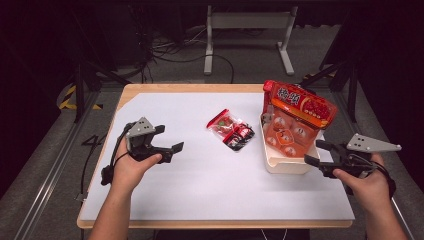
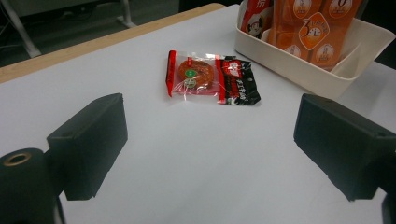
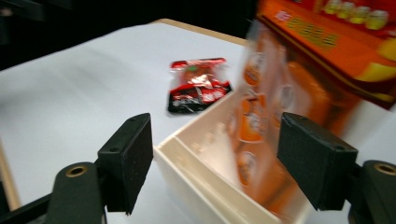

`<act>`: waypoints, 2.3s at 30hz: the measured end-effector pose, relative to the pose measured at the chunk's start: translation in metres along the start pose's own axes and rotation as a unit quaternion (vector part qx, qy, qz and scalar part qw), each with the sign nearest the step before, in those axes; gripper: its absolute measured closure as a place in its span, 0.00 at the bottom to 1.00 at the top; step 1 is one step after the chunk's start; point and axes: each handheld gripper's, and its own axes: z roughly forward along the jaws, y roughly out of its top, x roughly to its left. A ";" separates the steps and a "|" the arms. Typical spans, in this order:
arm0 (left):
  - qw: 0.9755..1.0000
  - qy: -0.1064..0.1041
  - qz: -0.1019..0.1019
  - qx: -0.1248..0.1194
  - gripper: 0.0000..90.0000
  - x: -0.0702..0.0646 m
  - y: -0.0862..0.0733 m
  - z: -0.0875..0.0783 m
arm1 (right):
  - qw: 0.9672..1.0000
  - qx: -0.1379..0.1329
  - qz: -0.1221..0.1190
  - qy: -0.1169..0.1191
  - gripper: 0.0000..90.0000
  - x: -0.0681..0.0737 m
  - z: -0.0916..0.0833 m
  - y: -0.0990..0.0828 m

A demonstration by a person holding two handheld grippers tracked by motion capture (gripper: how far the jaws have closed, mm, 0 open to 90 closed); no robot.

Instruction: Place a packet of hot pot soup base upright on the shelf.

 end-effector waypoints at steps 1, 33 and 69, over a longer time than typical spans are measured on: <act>1.000 0.002 0.003 0.002 0.12 0.001 0.000 0.000 | 1.000 -0.002 -0.006 0.008 0.31 0.002 0.001 0.000; 0.999 0.011 -0.038 -0.001 0.16 0.006 -0.001 0.049 | 0.992 0.010 -0.052 0.118 0.32 0.056 0.066 -0.016; 0.999 0.010 -0.047 0.021 0.43 0.032 -0.008 0.173 | 0.991 0.013 -0.051 0.121 0.32 0.061 0.062 -0.018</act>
